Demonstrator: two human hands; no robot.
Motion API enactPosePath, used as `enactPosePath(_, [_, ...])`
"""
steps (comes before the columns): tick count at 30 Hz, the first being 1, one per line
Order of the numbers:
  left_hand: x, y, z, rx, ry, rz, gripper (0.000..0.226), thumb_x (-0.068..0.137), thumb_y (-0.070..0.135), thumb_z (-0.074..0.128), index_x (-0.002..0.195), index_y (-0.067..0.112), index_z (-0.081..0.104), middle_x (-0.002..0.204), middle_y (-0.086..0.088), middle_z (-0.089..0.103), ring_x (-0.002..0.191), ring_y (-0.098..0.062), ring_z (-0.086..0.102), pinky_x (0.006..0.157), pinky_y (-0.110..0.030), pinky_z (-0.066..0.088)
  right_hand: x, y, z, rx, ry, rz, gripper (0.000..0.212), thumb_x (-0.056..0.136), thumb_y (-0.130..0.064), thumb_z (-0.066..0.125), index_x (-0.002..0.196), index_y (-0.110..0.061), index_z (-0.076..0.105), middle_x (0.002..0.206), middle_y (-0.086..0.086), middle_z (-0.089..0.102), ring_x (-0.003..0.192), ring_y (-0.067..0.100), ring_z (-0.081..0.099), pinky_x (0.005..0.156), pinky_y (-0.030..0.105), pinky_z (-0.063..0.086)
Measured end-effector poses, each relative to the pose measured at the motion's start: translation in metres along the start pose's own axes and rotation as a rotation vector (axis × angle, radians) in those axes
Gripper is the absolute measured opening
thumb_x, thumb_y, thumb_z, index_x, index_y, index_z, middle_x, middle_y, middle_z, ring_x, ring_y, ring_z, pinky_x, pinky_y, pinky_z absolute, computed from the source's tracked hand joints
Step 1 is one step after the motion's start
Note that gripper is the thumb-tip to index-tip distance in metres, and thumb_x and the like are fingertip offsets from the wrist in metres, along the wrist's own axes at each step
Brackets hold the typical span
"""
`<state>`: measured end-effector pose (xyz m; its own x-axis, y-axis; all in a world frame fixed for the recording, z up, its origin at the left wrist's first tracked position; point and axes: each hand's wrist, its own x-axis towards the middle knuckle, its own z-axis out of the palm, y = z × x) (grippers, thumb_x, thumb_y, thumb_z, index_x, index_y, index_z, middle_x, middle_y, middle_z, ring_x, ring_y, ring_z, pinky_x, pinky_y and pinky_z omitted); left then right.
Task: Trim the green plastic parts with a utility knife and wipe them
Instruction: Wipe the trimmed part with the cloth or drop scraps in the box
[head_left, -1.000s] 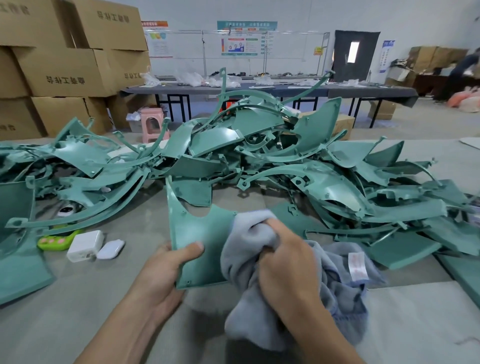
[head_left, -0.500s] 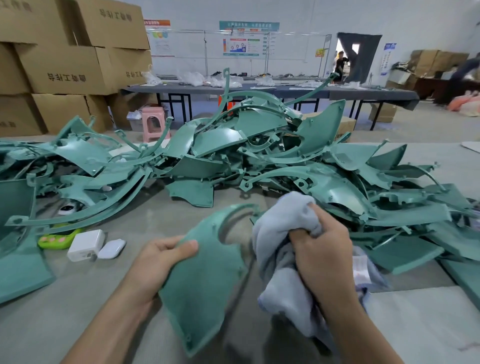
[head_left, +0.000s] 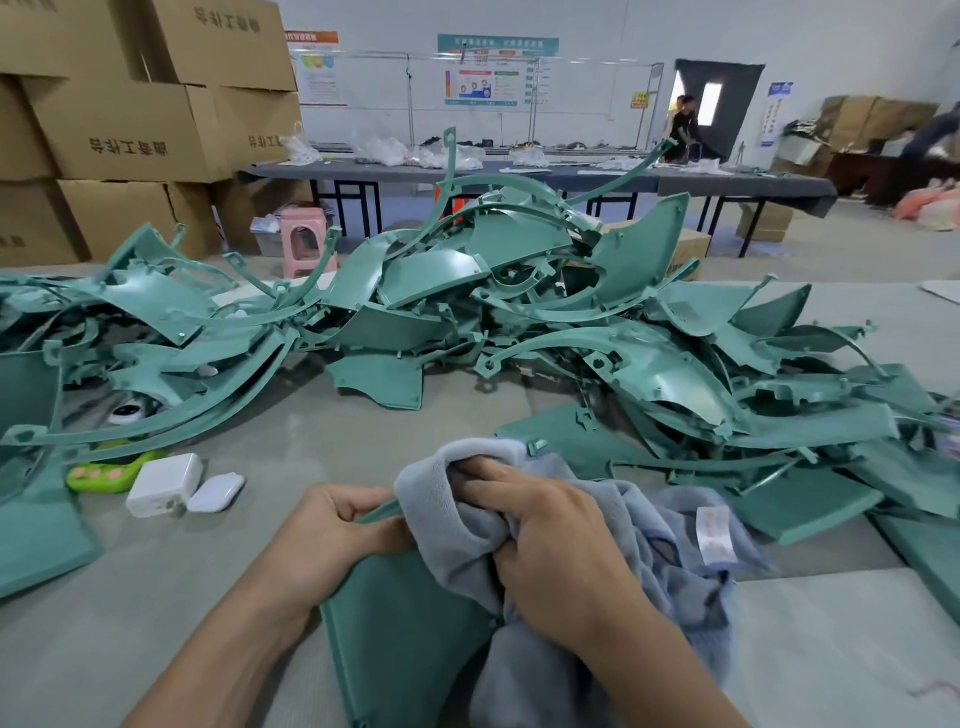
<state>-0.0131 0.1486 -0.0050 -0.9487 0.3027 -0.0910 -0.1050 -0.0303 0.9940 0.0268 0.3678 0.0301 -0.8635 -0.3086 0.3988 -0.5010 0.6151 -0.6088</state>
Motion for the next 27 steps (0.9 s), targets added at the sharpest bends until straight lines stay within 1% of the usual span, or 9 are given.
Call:
enactPosePath(4, [-0.001,0.001,-0.007,-0.016,-0.035,-0.079,0.049,0.066,0.026,0.091,0.107,0.001,0.078,0.105,-0.032,0.073,0.090,-0.045,0.074,0.077,-0.042,0.060,0.000,0.003,0.002,0.072,0.077,0.011,0.061,0.071,-0.007,0.051,0.122,-0.033,0.073,0.121,-0.034,0.066,0.118,-0.010,0.059,0.100,0.015,0.047])
enactPosePath(9, [-0.001,0.001,-0.025,0.001,-0.117,-0.131,0.053,0.069,0.028,0.090,0.111,0.000,0.076,0.109,-0.032,0.072,0.094,-0.044,0.073,0.081,-0.041,0.060,0.000,0.005,0.008,0.069,0.086,0.061,0.064,0.068,-0.011,0.051,0.121,-0.043,0.069,0.114,-0.034,0.069,0.112,-0.014,0.059,0.095,0.009,0.047])
enactPosePath(12, [-0.005,0.001,-0.037,0.086,-0.065,-0.149,0.051,0.067,0.039,0.089,0.100,0.002,0.079,0.101,-0.029,0.074,0.086,-0.040,0.075,0.075,-0.038,0.058,0.004,0.010,0.009,-0.009,0.056,0.116,0.061,0.074,-0.012,0.053,0.121,-0.050,0.063,0.111,-0.028,0.071,0.103,-0.007,0.063,0.086,0.012,0.050])
enactPosePath(15, [-0.005,-0.004,-0.039,0.588,0.160,-0.026,0.042,0.064,0.055,0.072,0.072,0.013,0.077,0.064,-0.008,0.068,0.059,-0.018,0.062,0.061,-0.032,0.044,0.011,0.014,0.017,-0.113,-0.032,0.149,0.057,0.085,-0.013,0.052,0.128,-0.048,0.060,0.109,-0.020,0.073,0.097,0.003,0.064,0.080,0.020,0.052])
enactPosePath(17, [-0.003,-0.006,-0.028,0.768,0.251,0.090,0.045,0.068,0.063,0.062,0.068,0.019,0.073,0.059,-0.005,0.058,0.054,-0.010,0.051,0.057,-0.035,0.042,0.015,0.015,0.023,-0.159,-0.061,0.140,0.053,0.085,-0.015,0.052,0.129,-0.045,0.059,0.106,-0.017,0.073,0.091,0.005,0.064,0.072,0.018,0.049])
enactPosePath(21, [0.000,-0.005,0.000,0.836,0.261,0.203,0.038,0.076,0.067,0.044,0.091,0.045,0.072,0.078,0.022,0.071,0.073,-0.001,0.064,0.068,-0.032,0.055,0.019,0.015,0.027,-0.119,-0.124,0.048,0.047,0.082,-0.015,0.049,0.120,-0.037,0.066,0.105,-0.014,0.072,0.091,0.005,0.065,0.077,0.024,0.052])
enactPosePath(23, [0.001,-0.006,0.005,0.811,0.270,0.216,0.038,0.069,0.063,0.046,0.090,0.044,0.071,0.076,0.022,0.071,0.073,-0.002,0.064,0.066,-0.032,0.054,0.020,0.015,0.028,-0.100,-0.174,0.024,0.048,0.080,-0.015,0.048,0.118,-0.034,0.069,0.103,-0.014,0.072,0.091,0.005,0.065,0.079,0.028,0.053])
enactPosePath(26, [0.002,-0.008,0.003,0.750,0.289,0.218,0.035,0.069,0.064,0.057,0.088,0.040,0.074,0.073,0.017,0.072,0.069,-0.002,0.065,0.065,-0.034,0.055,0.018,0.023,0.027,-0.155,-0.106,0.109,0.047,0.077,-0.023,0.043,0.116,-0.042,0.062,0.081,-0.024,0.063,0.076,-0.005,0.056,0.060,0.009,0.042])
enactPosePath(27, [0.001,-0.007,0.003,0.738,0.291,0.214,0.036,0.069,0.064,0.061,0.087,0.036,0.076,0.073,0.014,0.073,0.069,-0.004,0.066,0.065,-0.036,0.055,0.019,0.027,0.024,-0.200,-0.074,0.172,0.045,0.078,-0.026,0.042,0.116,-0.043,0.060,0.076,-0.023,0.058,0.076,-0.003,0.056,0.058,0.011,0.040])
